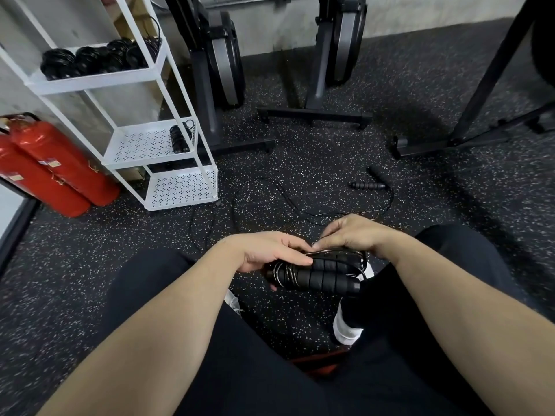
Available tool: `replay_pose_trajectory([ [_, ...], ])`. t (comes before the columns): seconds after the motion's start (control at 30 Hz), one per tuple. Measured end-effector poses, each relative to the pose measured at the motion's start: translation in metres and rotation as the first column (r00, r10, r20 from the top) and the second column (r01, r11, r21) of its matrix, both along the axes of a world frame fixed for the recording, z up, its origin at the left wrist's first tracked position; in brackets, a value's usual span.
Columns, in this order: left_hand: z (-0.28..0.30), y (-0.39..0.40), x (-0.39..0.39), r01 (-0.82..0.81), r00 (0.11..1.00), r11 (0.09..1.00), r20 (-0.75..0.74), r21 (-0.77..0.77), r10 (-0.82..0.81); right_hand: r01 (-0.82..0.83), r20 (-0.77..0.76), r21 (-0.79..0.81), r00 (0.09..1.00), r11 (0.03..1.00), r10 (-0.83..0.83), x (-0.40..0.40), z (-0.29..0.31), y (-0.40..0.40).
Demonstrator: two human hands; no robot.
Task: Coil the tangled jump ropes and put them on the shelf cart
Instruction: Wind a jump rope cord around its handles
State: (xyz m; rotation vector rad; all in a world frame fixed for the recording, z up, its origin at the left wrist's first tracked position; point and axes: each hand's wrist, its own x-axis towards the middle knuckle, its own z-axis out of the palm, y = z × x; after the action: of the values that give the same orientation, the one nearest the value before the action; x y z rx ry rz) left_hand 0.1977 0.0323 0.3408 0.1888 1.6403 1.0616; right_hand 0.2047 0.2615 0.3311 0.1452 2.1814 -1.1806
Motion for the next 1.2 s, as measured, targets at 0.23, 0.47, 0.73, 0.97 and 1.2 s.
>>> replay_pose_trajectory([
  [0.23,0.001,0.008,0.002,0.042,0.981,0.995,-0.185,-0.094,-0.059,0.135,-0.069,-0.039,0.988,0.990,-0.138,0.000,-0.001,-0.007],
  [0.47,-0.002,0.012,-0.001,0.036,0.964,0.986,-0.256,-0.166,-0.078,0.088,-0.170,0.021,0.982,0.996,-0.083,0.000,-0.007,-0.012],
  [0.73,-0.024,0.011,-0.004,-0.028,0.854,0.952,-0.503,-0.306,-0.136,-0.042,-0.294,0.065,0.954,0.997,0.060,0.005,-0.004,-0.022],
  [0.97,-0.036,0.017,-0.003,-0.245,0.745,0.914,-0.666,-0.324,-0.036,-0.001,-0.203,-0.096,0.979,0.995,-0.018,0.004,-0.014,-0.028],
  [1.2,-0.041,0.021,-0.004,-0.377,0.675,0.897,-0.731,-0.230,0.096,-0.015,0.036,-0.108,0.999,0.994,0.019,0.004,-0.013,-0.025],
])
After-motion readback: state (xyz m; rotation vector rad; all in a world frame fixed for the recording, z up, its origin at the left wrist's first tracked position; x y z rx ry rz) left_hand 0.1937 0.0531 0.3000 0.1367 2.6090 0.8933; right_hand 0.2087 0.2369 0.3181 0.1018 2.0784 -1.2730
